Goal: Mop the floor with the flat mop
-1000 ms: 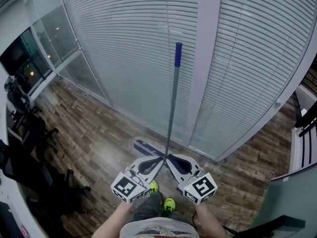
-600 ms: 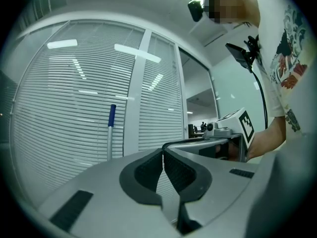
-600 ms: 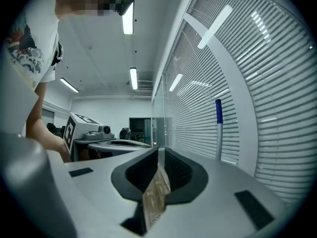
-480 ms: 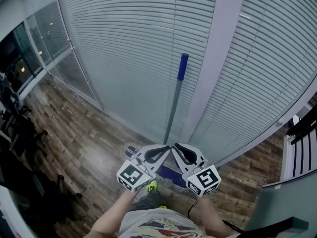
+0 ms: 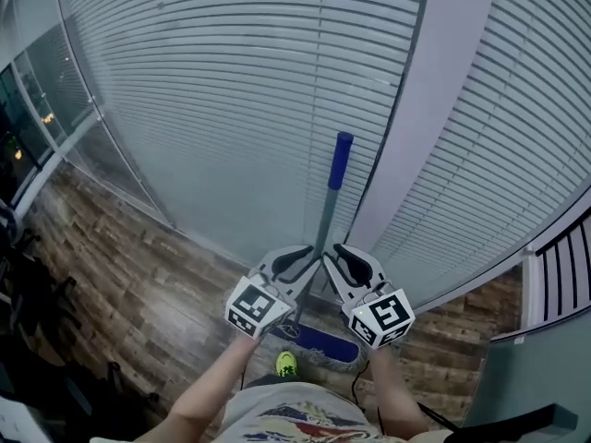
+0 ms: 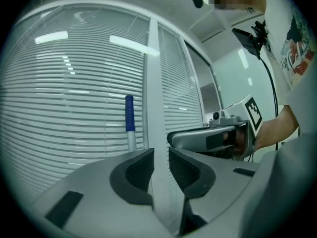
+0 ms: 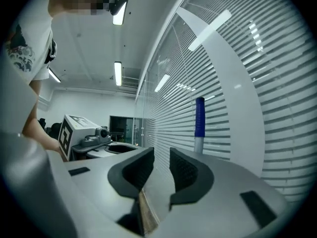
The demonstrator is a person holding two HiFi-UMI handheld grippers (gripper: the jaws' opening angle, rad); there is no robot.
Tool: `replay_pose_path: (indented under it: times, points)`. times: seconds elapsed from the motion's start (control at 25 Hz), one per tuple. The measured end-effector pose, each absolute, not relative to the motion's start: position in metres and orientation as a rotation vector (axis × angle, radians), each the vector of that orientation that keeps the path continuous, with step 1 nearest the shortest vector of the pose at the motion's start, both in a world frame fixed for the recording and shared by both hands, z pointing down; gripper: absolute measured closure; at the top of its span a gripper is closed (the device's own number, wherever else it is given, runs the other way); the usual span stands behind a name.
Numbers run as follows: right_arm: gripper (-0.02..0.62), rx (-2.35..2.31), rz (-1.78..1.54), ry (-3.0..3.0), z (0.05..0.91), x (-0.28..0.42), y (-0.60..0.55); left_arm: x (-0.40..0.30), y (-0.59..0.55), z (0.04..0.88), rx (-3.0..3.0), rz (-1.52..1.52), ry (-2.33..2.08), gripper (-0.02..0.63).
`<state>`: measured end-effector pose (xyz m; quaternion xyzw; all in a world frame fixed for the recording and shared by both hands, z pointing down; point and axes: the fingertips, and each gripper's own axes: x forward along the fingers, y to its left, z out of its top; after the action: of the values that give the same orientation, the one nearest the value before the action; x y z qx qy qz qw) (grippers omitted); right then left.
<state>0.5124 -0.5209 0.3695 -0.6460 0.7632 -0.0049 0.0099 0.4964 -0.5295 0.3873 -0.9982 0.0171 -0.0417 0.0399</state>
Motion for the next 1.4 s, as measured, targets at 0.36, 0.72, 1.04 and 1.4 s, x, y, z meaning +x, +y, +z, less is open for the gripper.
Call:
replay_pose_path:
  times: [0.36,0.72,1.04,1.4]
  points:
    - [0.422,-2.185,-0.02,2.299,0.367,0.568,-0.598,0.554,-0.605,0.417,-3.07,-0.21,-0.035,0.387]
    - [0.413,-2.239,0.028,2.274,0.352,0.594,-0.637,0.592,-0.618,0.434,-3.044,-0.209,-0.101,0.391]
    - [0.413,-2.165,0.07,2.313,0.328,0.598,-0.636,0.586,-0.605,0.427,-3.07,-0.162,-0.077,0.488]
    - [0.414,-1.994,0.167,2.385,0.299,0.536,-0.573,0.532,-0.538,0.425,-3.031,-0.207,0.015,0.502]
